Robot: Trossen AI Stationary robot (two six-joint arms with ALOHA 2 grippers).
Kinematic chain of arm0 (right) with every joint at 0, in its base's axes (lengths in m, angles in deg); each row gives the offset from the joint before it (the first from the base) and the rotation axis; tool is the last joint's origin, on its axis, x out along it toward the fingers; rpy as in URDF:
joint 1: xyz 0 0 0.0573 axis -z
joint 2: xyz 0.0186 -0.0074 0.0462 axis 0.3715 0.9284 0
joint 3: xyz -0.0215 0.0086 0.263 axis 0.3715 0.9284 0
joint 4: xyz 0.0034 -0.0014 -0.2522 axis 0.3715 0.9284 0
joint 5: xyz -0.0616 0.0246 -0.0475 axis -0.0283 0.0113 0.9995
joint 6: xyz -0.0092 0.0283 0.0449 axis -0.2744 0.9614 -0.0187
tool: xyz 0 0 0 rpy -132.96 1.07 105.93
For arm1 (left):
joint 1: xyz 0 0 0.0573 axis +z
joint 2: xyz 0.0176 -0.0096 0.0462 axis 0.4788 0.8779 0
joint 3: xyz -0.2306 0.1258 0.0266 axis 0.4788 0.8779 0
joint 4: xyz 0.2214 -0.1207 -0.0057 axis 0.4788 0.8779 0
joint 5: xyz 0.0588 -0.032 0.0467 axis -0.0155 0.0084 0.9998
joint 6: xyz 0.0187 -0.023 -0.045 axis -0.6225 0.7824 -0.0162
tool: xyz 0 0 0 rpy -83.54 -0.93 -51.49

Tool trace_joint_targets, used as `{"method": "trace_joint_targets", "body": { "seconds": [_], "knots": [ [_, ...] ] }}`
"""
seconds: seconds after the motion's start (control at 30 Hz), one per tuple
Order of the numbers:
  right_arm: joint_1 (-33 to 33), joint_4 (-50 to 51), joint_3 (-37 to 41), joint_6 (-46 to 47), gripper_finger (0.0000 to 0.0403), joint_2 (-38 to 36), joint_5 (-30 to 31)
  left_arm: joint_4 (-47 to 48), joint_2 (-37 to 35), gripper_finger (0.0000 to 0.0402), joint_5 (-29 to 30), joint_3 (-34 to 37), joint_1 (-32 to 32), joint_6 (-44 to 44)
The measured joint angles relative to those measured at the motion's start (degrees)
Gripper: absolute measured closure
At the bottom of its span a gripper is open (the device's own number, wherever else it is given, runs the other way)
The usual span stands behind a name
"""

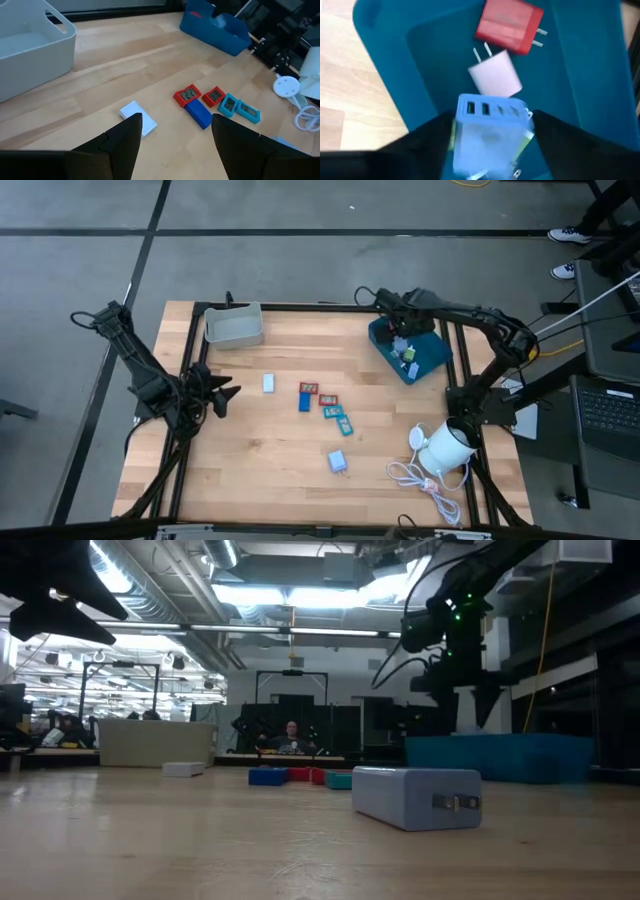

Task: Pick & Place Office items
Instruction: Put the bottom sky blue charger adapter into the blue bin, then put the sky blue charger adapter into the blue bin

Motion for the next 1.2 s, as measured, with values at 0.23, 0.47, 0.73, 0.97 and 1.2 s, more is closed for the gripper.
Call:
{"method": "trace_joint_targets", "body": {
  "seconds": [0.23,0.47,0.73,0.97,1.2],
  "knots": [
    [0.09,-1.29,-1.76,-0.23,0.0047,0.0,0.61,0.0,0.0,0.0167,0.0,0.0,2.93,-0.04],
    [-2.78,-9.3,-9.68,-1.51,0.0093,-0.22,-9.42,-0.01,0.0,0.0167,0.0,0.0,3.71,-0.35],
    [-19.97,-17.73,-14.57,4.32,0.0156,-0.24,-19.51,-0.46,0.0,0.0167,0.0,0.0,3.6,-0.22],
    [-35.82,-19.51,-14.68,18.46,0.0147,1.53,-17.01,-0.46,0.0,0.0167,-0.4,0.0,3.6,-1.43],
    [-47.85,-21.21,-14.57,32.04,0.0139,8.34,-16.1,-0.7,0.0,0.0167,-2.04,0.02,3.6,-1.74]
  ]
}}
